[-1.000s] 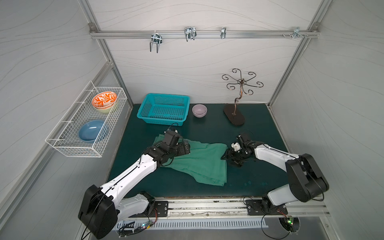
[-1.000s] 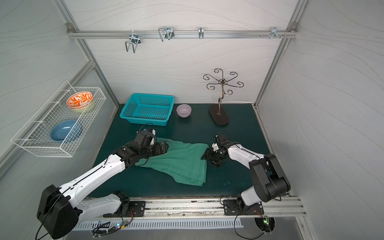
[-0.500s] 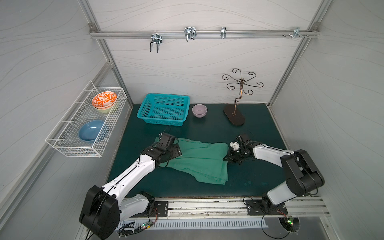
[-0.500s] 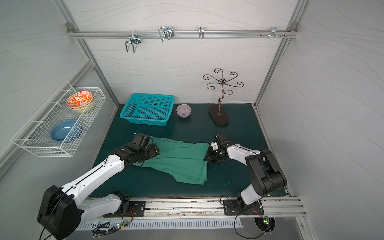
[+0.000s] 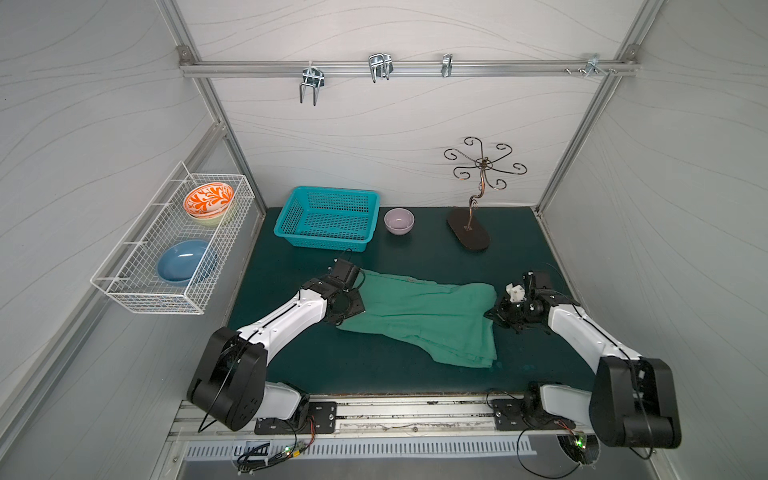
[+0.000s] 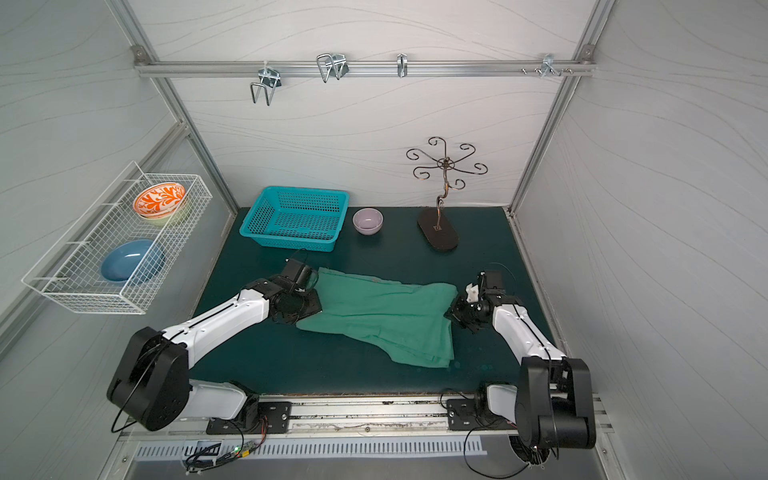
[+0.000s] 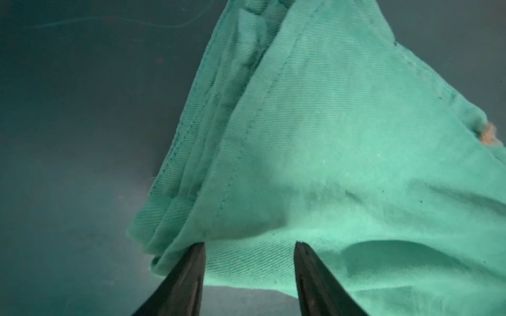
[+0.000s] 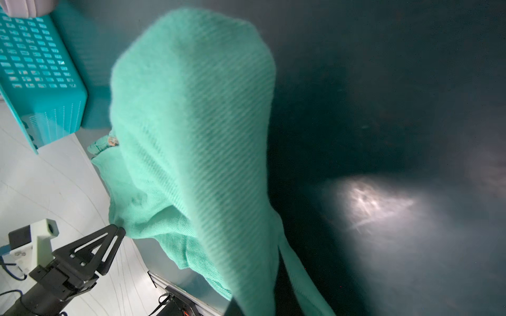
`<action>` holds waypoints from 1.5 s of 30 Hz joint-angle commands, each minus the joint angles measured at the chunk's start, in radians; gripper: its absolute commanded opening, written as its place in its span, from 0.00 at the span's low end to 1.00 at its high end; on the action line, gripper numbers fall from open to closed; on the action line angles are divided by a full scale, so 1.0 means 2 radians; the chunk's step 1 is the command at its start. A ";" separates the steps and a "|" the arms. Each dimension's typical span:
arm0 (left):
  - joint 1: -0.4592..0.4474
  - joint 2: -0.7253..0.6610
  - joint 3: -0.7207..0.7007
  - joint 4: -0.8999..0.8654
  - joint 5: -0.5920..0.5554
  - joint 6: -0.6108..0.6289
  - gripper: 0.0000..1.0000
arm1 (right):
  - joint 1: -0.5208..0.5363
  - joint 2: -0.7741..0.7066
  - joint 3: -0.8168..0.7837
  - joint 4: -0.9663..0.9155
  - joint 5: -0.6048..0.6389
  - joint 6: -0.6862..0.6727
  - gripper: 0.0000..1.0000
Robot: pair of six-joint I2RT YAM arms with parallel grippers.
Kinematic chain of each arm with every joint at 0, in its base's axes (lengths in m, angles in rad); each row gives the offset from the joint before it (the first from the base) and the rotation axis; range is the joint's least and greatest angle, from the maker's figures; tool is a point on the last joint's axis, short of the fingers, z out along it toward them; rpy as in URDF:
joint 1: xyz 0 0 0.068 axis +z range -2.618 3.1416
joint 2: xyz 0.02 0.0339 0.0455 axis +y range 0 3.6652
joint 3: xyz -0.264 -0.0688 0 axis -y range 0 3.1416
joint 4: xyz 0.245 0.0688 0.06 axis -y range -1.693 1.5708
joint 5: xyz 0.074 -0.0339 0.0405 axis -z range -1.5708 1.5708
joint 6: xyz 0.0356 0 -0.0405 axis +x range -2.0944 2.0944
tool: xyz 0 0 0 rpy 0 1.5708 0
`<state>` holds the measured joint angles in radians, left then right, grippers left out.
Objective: Roll up the long pants
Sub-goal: Roll the long pant at the center of the board.
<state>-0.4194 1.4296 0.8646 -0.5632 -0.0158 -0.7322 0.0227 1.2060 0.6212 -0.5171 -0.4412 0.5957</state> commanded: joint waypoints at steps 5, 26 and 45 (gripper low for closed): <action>0.002 0.088 0.058 0.045 -0.008 0.016 0.46 | -0.011 -0.040 -0.002 -0.073 0.029 0.009 0.00; -0.030 0.229 0.269 0.031 0.009 0.114 0.68 | 0.067 -0.175 -0.031 -0.189 0.065 0.111 0.00; -0.350 -0.115 -0.020 0.195 -0.040 0.296 0.81 | 0.189 -0.035 0.053 -0.173 0.106 0.200 0.00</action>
<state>-1.0718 1.1927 0.8295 -0.3218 -0.1341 -0.2298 0.3775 1.1038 0.7002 -0.8391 -0.2420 0.9535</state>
